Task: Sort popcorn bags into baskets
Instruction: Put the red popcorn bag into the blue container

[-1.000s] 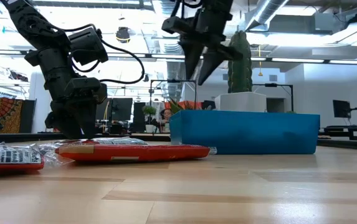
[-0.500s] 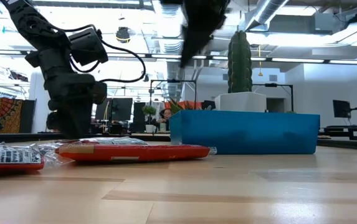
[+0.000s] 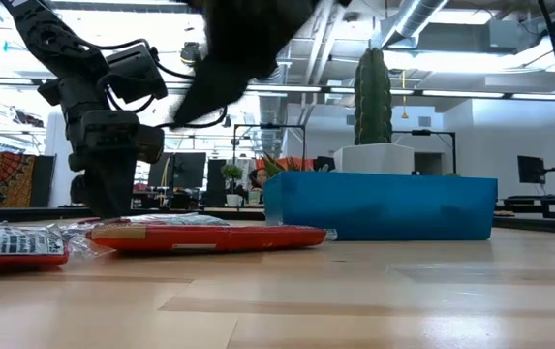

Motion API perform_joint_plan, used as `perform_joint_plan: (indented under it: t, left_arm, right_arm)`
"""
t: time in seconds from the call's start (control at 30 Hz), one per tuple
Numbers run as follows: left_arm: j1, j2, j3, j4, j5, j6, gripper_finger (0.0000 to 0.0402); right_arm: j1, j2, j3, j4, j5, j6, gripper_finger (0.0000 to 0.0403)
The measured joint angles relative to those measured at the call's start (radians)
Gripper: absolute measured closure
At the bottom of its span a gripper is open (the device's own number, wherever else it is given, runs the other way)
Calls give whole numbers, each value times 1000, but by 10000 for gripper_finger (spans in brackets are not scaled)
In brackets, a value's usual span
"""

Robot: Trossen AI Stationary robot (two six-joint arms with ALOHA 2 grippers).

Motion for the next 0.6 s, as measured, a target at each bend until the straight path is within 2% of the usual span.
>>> perform_joint_plan:
  t: [0.2,0.37,0.47,0.53,0.6]
  left_arm:
    - [0,9,2,-14,-8,24,155]
    - [-1,11,1,-6,-6,19,155]
    - [-3,15,2,0,-15,-7,155]
    - [-4,15,2,4,-17,-21,155]
    - [-6,15,2,9,-16,-25,155]
  right_arm:
    - [13,108,70,-27,19,18,122]
    - [28,132,80,-25,79,19,121]
    - [28,146,69,-131,117,15,121]
    - [27,171,77,-98,119,14,121]
    - [33,184,78,-139,116,15,121]
